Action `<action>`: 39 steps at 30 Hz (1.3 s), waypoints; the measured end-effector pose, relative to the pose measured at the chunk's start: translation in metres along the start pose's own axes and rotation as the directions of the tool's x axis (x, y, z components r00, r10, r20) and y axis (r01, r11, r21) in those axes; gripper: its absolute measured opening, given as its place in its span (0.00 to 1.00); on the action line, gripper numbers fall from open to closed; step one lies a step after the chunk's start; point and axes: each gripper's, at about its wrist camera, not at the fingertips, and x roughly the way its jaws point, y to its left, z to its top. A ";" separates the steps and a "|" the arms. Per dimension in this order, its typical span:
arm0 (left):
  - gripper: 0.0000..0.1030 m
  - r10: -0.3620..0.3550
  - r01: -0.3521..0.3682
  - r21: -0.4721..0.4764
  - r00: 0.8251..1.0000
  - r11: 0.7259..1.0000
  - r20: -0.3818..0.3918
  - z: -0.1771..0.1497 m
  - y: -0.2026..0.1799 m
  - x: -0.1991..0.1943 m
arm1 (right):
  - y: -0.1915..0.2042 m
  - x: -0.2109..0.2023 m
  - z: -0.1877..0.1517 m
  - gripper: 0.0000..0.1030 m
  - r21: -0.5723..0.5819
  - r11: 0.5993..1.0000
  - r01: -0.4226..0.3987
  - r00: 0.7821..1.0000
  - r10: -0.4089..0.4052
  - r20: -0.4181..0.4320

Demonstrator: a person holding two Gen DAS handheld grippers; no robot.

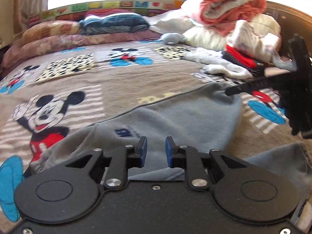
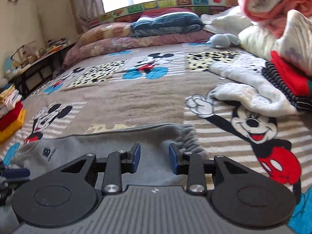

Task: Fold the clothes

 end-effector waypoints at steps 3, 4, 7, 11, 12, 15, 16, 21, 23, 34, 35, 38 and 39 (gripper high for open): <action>0.18 0.003 0.000 0.023 0.991 1.000 -0.134 -0.009 -0.001 0.016 | 0.001 0.022 -0.017 0.31 -0.025 0.999 0.046 0.992 -0.049 -0.120; 0.19 0.018 -0.006 0.080 0.988 0.997 -0.156 -0.015 -0.007 0.018 | -0.003 0.020 -0.024 0.29 -0.028 0.998 0.050 0.991 -0.053 -0.124; 0.19 0.028 -0.013 0.083 0.983 0.996 -0.184 -0.014 -0.009 0.017 | -0.012 0.009 -0.030 0.26 0.019 0.998 0.056 0.992 -0.054 -0.116; 0.20 0.084 -0.082 0.024 0.991 0.996 -0.103 -0.009 0.009 0.007 | 0.003 0.005 -0.017 0.30 -0.077 0.996 0.050 0.991 -0.059 -0.117; 0.20 0.103 -0.104 -0.003 0.991 0.995 -0.084 -0.008 0.015 0.005 | 0.006 0.008 -0.011 0.31 -0.087 0.995 0.041 0.992 -0.051 -0.118; 0.20 0.151 -0.156 -0.126 0.987 0.980 -0.047 -0.004 0.039 0.003 | 0.012 0.018 0.010 0.31 -0.102 0.995 0.014 0.993 -0.026 -0.114; 0.21 0.166 -0.171 -0.167 0.985 0.971 -0.047 -0.004 0.047 0.003 | 0.014 0.023 0.015 0.31 -0.108 0.994 0.012 0.994 -0.023 -0.107; 0.29 0.186 -0.215 -0.282 0.975 0.935 -0.125 -0.012 0.078 0.015 | -0.004 0.057 0.022 0.35 -0.096 0.991 0.096 0.980 -0.111 -0.167; 0.29 0.161 -0.194 -0.338 0.979 0.921 -0.123 -0.015 0.087 0.014 | -0.024 0.061 0.012 0.27 -0.036 0.995 0.091 0.980 -0.096 -0.173; 0.30 0.262 -0.220 -0.459 0.965 0.861 0.030 -0.019 0.117 -0.056 | -0.030 -0.044 -0.016 0.38 0.058 0.997 0.042 0.999 -0.042 0.001; 0.30 0.272 -0.225 -0.449 0.961 0.865 0.043 -0.021 0.115 -0.064 | -0.027 -0.058 -0.024 0.38 0.037 0.999 0.039 0.999 -0.039 0.018; 0.30 0.329 -0.276 -0.366 0.940 0.889 0.092 -0.030 0.098 -0.092 | -0.008 -0.098 -0.051 0.39 -0.076 0.997 0.026 0.998 -0.022 0.060; 0.31 0.344 -0.294 -0.335 0.933 0.895 0.102 -0.034 0.091 -0.099 | -0.001 -0.110 -0.059 0.41 -0.114 0.993 0.024 0.997 -0.016 0.072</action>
